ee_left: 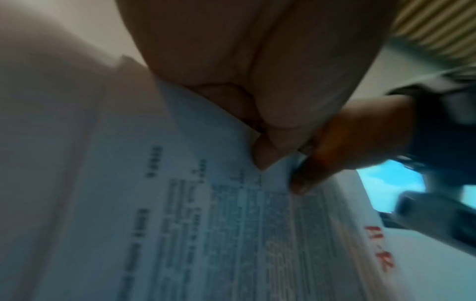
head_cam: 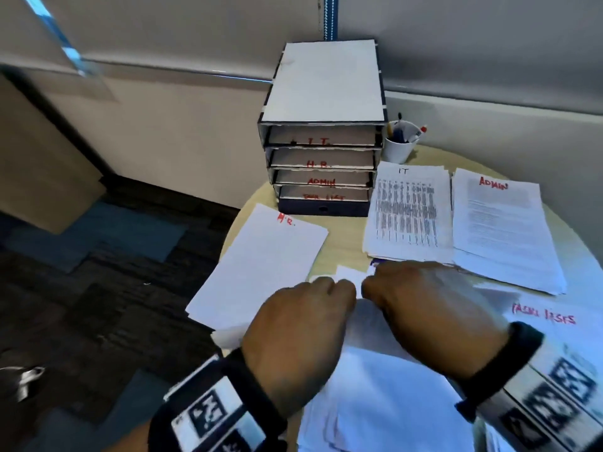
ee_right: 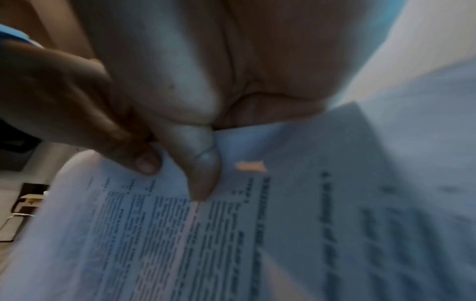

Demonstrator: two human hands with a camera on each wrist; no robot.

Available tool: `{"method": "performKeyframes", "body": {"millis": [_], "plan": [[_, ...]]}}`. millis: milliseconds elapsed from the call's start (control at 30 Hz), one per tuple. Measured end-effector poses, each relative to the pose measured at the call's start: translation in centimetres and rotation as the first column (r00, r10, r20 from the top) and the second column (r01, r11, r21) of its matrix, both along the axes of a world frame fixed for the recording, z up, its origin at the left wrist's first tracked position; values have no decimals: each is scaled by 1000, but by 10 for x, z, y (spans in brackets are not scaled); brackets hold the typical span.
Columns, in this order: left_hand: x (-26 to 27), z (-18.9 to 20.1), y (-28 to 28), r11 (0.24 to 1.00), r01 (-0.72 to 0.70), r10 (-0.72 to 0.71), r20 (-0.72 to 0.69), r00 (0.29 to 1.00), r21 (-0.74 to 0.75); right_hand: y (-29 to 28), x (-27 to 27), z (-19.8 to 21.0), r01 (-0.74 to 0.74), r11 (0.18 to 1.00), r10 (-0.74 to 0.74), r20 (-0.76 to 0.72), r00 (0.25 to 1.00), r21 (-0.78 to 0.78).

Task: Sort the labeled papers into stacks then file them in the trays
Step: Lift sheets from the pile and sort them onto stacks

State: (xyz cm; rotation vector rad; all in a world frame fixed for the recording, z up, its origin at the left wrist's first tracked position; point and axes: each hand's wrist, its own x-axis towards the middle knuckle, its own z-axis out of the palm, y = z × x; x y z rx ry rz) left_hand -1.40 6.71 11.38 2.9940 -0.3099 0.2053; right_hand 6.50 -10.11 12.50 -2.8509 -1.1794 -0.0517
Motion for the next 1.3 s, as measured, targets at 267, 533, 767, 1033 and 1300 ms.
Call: {"method": "performKeyframes", "body": {"millis": [267, 533, 767, 1033, 1300], "plan": [[37, -73, 175, 484, -663, 324, -587, 742, -571, -35, 19, -46, 344, 706, -398, -54, 916, 619], [83, -148, 231, 242, -850, 412, -744, 526, -467, -86, -38, -197, 402, 877, -480, -499, 722, -263], [110, -186, 237, 687, -726, 606, -557, 568, 7, -74, -54, -206, 395, 874, -485, -487, 726, -282], [87, -169, 79, 919, -184, -12, -491, 871, -350, -90, -48, -196, 763, 590, -764, -487, 423, -262], [99, -202, -51, 754, -600, 263, -713, 650, -268, -101, -51, -197, 784, 582, -741, -539, 401, -217]]}}
